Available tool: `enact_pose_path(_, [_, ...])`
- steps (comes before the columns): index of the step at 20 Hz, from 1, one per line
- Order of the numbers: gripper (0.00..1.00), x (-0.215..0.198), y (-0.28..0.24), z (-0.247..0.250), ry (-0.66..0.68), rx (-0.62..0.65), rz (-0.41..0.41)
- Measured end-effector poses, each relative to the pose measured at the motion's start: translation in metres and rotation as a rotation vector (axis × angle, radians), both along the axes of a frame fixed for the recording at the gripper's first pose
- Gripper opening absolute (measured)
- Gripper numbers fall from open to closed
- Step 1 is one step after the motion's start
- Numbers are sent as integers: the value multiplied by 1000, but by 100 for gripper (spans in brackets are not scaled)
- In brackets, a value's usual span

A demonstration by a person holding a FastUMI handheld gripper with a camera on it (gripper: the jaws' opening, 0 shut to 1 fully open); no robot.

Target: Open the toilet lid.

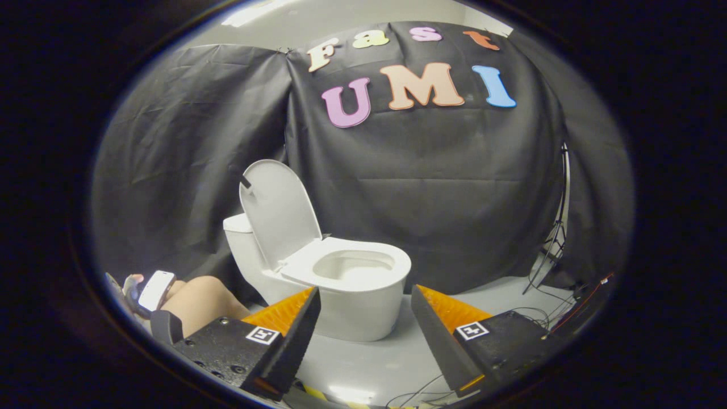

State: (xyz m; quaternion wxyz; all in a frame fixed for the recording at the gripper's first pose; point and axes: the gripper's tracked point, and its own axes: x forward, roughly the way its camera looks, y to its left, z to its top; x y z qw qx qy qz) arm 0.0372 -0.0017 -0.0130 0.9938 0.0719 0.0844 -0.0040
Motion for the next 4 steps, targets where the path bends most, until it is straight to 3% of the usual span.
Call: enact_pose_path(4, [97, 1, 0, -3, 9, -4, 16])
